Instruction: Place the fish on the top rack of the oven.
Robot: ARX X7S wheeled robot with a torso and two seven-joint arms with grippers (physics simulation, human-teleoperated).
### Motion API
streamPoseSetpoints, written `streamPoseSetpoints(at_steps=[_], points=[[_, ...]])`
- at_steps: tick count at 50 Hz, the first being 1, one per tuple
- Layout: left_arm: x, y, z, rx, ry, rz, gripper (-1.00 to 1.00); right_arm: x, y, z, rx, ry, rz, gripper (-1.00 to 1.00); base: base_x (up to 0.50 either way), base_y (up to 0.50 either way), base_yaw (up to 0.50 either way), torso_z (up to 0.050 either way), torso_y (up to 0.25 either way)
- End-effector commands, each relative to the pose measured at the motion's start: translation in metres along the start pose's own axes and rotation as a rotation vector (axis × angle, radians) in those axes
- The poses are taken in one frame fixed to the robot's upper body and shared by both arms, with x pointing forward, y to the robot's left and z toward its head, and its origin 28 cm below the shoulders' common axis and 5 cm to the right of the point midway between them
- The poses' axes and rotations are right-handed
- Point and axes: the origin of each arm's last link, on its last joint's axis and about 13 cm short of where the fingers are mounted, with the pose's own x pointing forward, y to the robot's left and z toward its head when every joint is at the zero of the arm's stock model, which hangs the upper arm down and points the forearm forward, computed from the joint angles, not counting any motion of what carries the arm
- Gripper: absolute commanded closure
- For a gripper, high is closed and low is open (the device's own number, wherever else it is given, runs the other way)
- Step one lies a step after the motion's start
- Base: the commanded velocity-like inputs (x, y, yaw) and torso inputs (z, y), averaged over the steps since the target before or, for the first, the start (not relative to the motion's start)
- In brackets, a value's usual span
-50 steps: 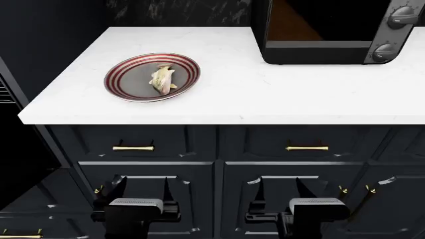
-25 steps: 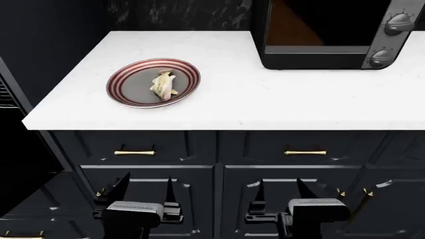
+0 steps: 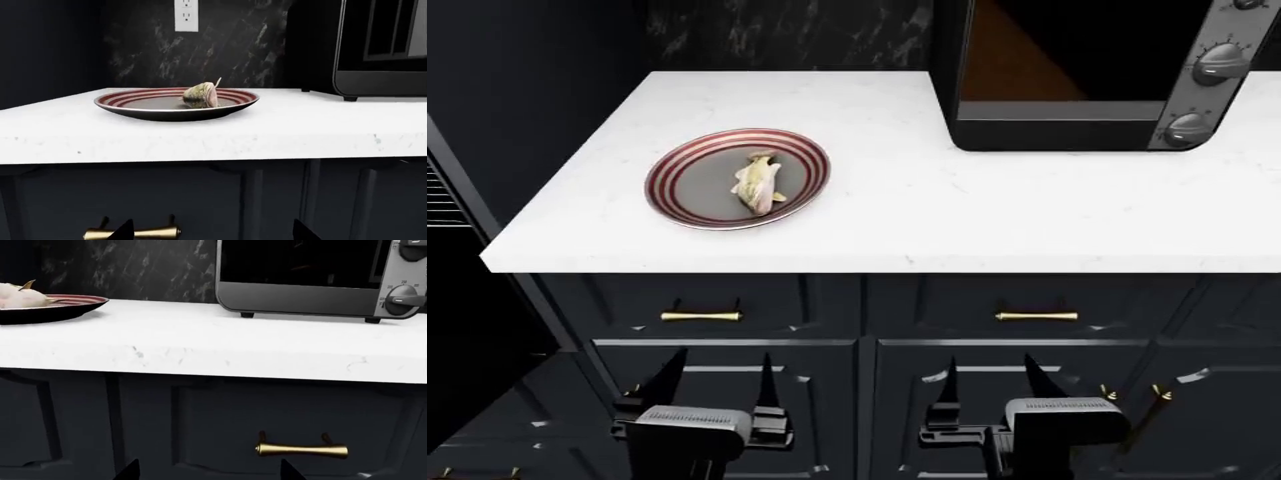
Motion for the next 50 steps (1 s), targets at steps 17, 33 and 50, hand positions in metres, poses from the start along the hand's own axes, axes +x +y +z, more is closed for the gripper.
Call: streamPoseSetpoints(at_steps=[17, 33, 50], points=[[0.002, 0.0, -0.002, 0.005, 0.039, 0.02, -1.0, 0.002, 0.001, 0.0, -0.04, 0.011, -0.011, -1.0, 0.0, 0.0, 0.0, 0.015, 0.01], [0.054, -0.006, 0.114, 0.054, 0.16, 0.036, -1.0, 0.035, 0.016, 0.132, -0.026, -0.063, 0.033, -1.0, 0.0, 0.0, 0.0, 0.0, 0.0], [0.122, 0.0, 0.221, 0.107, 0.206, 0.107, -1.0, 0.075, 0.023, 0.245, -0.072, -0.063, 0.051, -1.0, 0.0, 0.0, 0.0, 0.0, 0.0]])
